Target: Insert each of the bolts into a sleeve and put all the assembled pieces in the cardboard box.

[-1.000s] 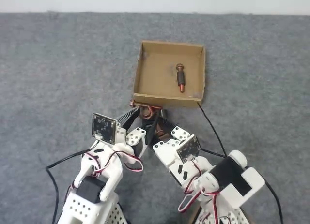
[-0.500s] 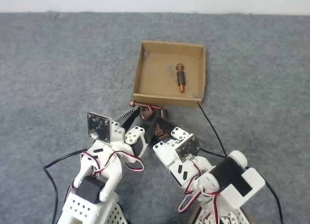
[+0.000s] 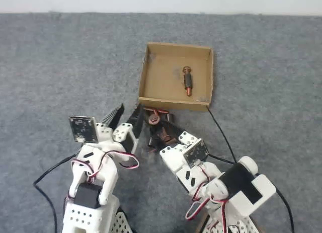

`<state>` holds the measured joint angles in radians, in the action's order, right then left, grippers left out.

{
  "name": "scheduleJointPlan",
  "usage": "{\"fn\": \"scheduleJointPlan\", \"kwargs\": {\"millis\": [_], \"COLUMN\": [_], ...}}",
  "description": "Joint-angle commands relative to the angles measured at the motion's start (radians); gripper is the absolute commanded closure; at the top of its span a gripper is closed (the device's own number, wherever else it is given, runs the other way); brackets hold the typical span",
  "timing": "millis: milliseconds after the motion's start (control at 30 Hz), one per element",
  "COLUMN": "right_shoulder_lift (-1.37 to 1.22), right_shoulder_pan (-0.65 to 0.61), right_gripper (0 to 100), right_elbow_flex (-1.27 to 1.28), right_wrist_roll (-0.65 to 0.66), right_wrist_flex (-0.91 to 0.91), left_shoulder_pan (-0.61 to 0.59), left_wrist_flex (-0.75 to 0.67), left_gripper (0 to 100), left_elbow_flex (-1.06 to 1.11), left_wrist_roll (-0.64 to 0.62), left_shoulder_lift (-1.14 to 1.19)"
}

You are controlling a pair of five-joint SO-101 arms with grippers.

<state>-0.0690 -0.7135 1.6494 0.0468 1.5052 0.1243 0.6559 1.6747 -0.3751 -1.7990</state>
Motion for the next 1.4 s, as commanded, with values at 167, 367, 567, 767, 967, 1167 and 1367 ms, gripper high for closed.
{"fn": "scheduleJointPlan", "kwargs": {"millis": [167, 367, 567, 767, 967, 1167, 1367], "right_shoulder_lift": [0.018, 0.025, 0.025, 0.025, 0.027, 0.027, 0.027], "right_shoulder_pan": [0.039, 0.073, 0.188, 0.229, 0.289, 0.309, 0.309], "right_gripper": [99.3, 99.3, 99.3, 99.3, 99.3, 99.3, 99.3], "right_elbow_flex": [-0.034, -0.064, -0.172, -0.307, -0.434, -0.595, -0.744], "right_wrist_roll": [0.017, 0.017, 0.015, 0.018, 0.018, 0.018, 0.018], "right_wrist_flex": [0.004, 0.005, 0.004, -0.004, -0.033, -0.275, -0.487], "left_shoulder_pan": [-0.212, -0.298, -0.365, -0.37, -0.371, -0.371, -0.371], "left_wrist_flex": [0.06, 0.175, 0.305, 0.388, 0.393, 0.393, 0.394], "left_gripper": [83, 83, 83, 83, 83, 90, 98], "left_elbow_flex": [0.01, 0.01, 0.01, 0.01, 0.01, 0.01, 0.01], "left_wrist_roll": [-0.009, -0.005, 0.126, 0.184, 0.187, 0.189, 0.189], "left_shoulder_lift": [-0.023, -0.023, -0.023, -0.023, -0.023, -0.021, -0.021]}}
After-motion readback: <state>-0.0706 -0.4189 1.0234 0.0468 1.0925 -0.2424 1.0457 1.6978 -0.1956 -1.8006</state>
